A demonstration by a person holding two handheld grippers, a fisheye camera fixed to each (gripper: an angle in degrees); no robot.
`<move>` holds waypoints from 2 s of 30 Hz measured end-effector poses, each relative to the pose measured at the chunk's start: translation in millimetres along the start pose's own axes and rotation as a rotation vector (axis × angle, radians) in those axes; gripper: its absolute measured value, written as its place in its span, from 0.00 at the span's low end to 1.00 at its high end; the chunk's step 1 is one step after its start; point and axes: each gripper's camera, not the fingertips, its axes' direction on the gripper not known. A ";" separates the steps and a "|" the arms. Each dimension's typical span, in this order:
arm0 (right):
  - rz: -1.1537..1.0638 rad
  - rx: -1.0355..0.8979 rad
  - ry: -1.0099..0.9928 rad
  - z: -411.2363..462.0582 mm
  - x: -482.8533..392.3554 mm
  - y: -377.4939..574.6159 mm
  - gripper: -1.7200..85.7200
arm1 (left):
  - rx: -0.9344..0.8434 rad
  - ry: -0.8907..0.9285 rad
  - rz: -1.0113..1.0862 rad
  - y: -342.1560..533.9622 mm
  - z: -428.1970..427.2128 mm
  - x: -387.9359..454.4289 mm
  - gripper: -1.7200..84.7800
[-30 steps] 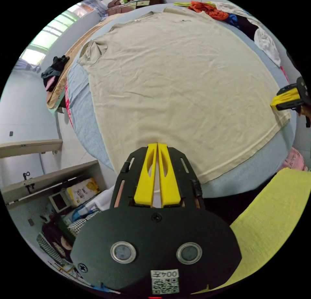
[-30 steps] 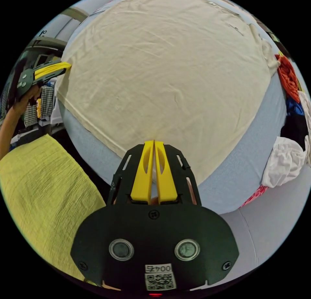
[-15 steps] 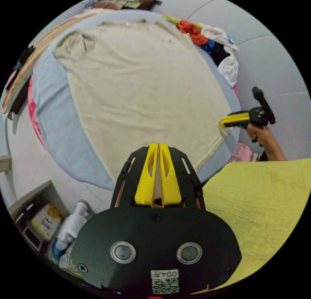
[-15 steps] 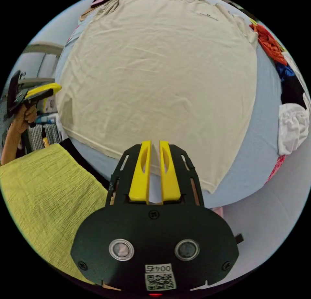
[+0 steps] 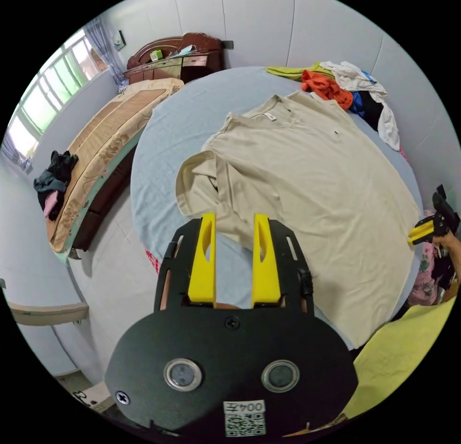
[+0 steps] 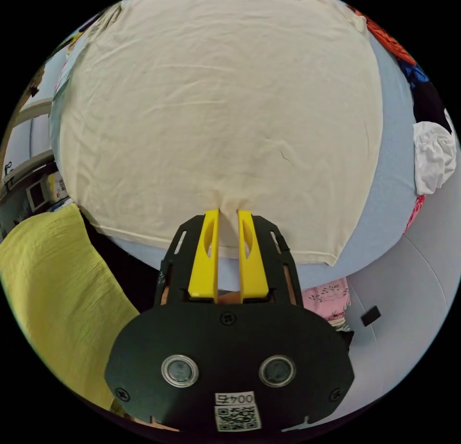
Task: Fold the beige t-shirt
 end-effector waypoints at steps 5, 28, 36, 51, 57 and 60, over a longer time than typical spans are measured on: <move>0.013 -0.041 0.007 10.6 -2.6 -4.6 0.10 | -0.068 -0.024 0.046 -20.0 22.1 -8.4 0.14; 0.056 -0.040 -0.087 47.1 30.5 16.7 0.09 | 0.146 0.038 -0.223 147.5 -11.3 -52.9 0.04; 0.082 -0.034 -0.117 56.1 42.9 25.8 0.09 | 0.228 -0.016 -0.257 147.5 -27.4 -97.3 0.05; 0.101 -0.047 -0.129 67.6 57.1 36.2 0.09 | -0.013 -0.208 0.153 29.5 38.2 -129.8 0.10; 0.097 -0.059 -0.134 70.3 61.6 37.9 0.09 | 0.226 -0.290 -0.019 54.0 -22.2 -134.1 0.03; 0.103 -0.052 -0.146 71.3 65.2 40.3 0.09 | 0.231 -0.347 -0.157 78.3 -26.3 -145.4 0.03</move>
